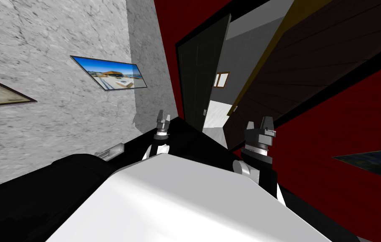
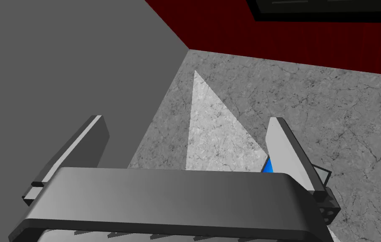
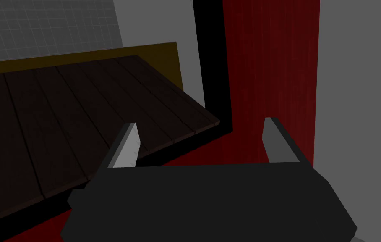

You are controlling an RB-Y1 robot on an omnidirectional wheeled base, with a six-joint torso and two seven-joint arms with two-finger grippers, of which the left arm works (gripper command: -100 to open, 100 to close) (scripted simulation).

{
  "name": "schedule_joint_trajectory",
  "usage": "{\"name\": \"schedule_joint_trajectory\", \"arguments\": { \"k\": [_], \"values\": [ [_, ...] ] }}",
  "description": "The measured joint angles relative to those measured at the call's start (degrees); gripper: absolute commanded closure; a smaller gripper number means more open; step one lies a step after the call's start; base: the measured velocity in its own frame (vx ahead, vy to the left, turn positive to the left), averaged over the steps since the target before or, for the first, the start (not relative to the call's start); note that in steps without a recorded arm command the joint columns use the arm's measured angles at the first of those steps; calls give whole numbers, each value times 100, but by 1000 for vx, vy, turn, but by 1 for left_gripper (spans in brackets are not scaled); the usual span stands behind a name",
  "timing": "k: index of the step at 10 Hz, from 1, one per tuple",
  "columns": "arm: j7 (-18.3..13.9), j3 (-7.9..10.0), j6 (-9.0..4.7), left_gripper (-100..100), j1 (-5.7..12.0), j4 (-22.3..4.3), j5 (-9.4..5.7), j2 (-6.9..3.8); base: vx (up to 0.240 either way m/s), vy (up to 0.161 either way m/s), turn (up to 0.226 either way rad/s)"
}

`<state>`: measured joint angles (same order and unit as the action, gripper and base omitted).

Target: Push the door open

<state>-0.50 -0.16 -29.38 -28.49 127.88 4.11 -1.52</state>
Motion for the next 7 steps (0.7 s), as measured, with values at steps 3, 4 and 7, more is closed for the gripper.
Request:
{"name": "schedule_joint_trajectory", "arguments": {
  "k": [3,4,7],
  "values": [
    [10,-88,-46,-100,109,-349,13,-57,142,-9,-63],
    [-14,-89,-87,-100,117,-471,-7,-108,125,10,-54],
    [-38,-140,-155,-100,221,-829,-17,-178,119,-1,-58]
  ]
}}
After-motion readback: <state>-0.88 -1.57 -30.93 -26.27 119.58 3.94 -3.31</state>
